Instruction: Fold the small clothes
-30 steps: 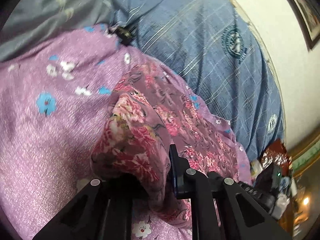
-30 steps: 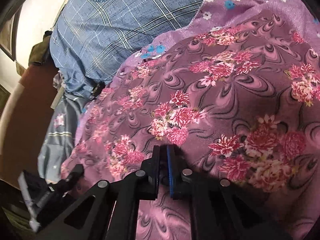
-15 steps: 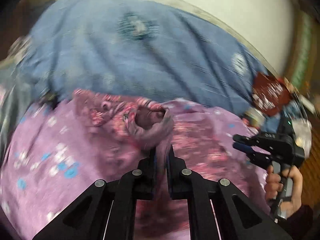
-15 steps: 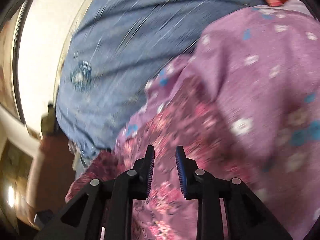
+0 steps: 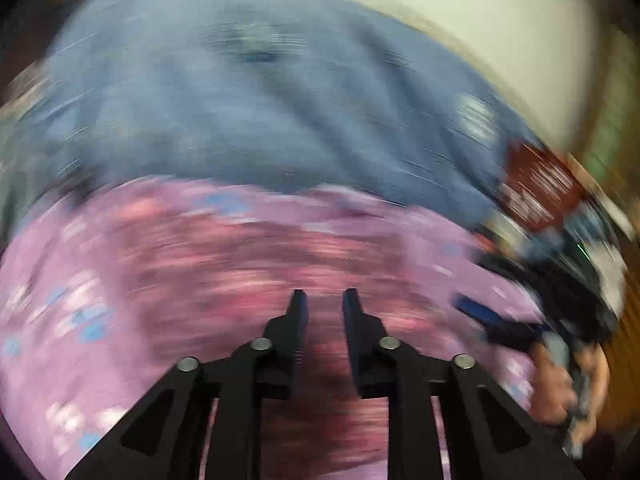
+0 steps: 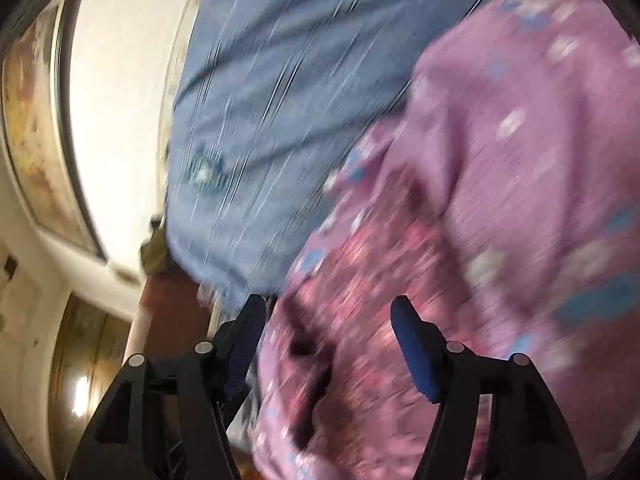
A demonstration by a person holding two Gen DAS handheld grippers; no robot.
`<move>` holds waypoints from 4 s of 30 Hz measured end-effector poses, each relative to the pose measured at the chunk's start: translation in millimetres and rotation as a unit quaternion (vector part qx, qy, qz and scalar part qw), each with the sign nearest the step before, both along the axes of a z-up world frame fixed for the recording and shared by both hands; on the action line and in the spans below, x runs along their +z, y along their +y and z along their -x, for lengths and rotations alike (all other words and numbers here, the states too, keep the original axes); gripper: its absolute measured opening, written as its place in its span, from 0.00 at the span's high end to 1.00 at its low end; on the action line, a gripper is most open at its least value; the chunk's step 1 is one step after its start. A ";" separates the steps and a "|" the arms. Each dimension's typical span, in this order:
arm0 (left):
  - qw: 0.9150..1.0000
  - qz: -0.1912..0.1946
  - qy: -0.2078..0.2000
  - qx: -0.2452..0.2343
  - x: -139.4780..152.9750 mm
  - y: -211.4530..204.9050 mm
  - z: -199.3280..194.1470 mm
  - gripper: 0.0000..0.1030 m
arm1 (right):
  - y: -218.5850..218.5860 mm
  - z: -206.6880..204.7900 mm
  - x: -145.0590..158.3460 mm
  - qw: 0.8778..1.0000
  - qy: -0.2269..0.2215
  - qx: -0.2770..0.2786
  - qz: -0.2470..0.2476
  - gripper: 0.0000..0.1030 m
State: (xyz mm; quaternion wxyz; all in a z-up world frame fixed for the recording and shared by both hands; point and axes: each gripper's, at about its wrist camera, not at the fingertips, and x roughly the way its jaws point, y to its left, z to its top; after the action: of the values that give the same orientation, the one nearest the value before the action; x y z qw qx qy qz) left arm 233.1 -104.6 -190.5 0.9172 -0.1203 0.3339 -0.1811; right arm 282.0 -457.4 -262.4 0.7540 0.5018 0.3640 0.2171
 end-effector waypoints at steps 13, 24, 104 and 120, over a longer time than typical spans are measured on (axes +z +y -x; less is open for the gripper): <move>0.984 0.121 0.063 0.111 -67.2 110.3 -40.0 0.72 | 141.2 -46.1 -32.0 0.993 0.059 0.097 0.034 0.30; 0.982 0.151 0.086 0.068 -94.2 115.3 -84.4 0.66 | 181.0 -66.6 -28.3 0.992 -0.002 0.079 0.094 0.75; 0.986 -0.025 0.028 -0.160 -65.0 -1.0 -43.0 0.44 | 27.3 74.1 17.7 0.963 0.010 -0.082 0.257 0.82; 0.990 -0.019 0.035 -0.136 -65.8 -7.0 -50.2 0.38 | 48.3 50.8 9.0 0.959 0.013 -0.084 0.269 0.65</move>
State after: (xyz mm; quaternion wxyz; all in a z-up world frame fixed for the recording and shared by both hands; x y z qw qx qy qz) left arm 283.2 -111.6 -256.3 0.8737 -0.0629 0.3828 -0.2936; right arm 231.2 -409.0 -253.4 0.8720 0.3119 0.3751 0.0406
